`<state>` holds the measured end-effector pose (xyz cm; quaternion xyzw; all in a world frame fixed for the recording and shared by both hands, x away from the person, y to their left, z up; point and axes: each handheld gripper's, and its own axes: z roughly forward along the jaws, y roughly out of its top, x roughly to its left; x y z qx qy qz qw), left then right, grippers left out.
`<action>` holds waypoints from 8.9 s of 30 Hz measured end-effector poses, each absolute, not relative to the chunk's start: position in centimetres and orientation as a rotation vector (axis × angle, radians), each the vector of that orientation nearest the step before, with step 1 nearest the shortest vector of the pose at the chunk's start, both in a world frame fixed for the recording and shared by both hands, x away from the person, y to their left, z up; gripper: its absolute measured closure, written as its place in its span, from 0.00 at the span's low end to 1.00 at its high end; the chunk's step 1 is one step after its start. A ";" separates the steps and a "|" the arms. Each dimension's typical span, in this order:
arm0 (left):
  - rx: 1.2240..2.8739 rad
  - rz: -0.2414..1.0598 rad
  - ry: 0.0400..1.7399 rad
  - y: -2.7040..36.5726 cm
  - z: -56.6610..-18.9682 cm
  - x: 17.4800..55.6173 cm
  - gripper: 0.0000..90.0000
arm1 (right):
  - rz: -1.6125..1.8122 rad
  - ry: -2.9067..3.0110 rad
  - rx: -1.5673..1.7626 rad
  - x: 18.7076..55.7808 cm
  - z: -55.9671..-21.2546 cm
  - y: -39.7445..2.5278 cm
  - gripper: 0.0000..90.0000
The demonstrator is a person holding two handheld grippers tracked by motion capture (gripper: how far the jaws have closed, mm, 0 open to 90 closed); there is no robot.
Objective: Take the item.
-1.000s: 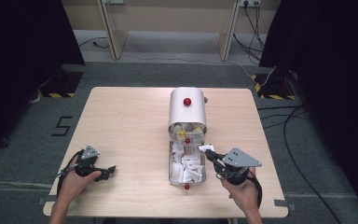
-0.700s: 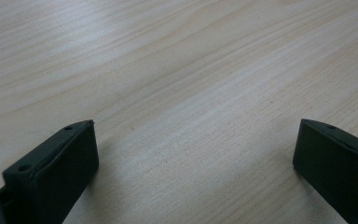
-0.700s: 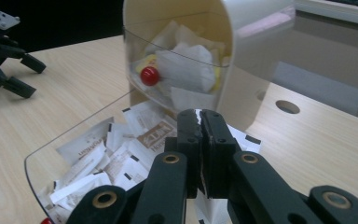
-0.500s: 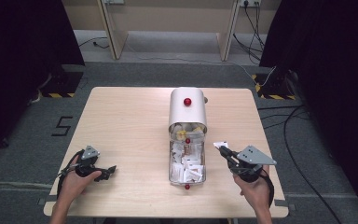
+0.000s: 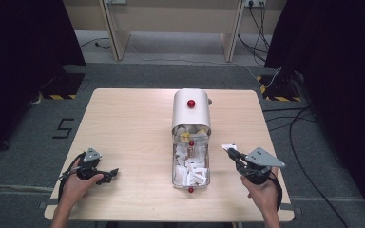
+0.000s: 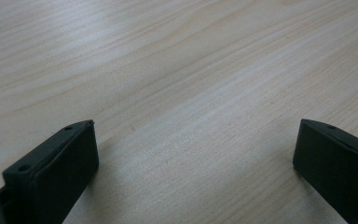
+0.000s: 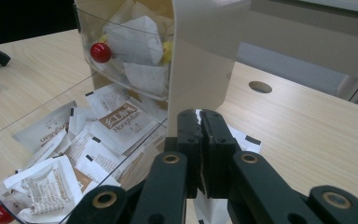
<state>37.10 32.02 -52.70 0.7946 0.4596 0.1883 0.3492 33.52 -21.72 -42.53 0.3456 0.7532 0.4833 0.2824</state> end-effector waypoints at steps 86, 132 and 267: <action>2.061 0.488 1.190 32.0 -52.7 37.1 0.00 | 1.154 2.089 1.137 38.7 -49.0 -23.8 0.97; 2.063 0.487 1.191 32.0 -52.7 37.2 0.00 | 1.138 2.072 1.219 39.4 -50.1 -25.2 0.77; 2.061 0.488 1.191 32.0 -52.7 37.2 0.00 | 1.068 2.140 1.250 27.2 -52.1 -24.5 0.30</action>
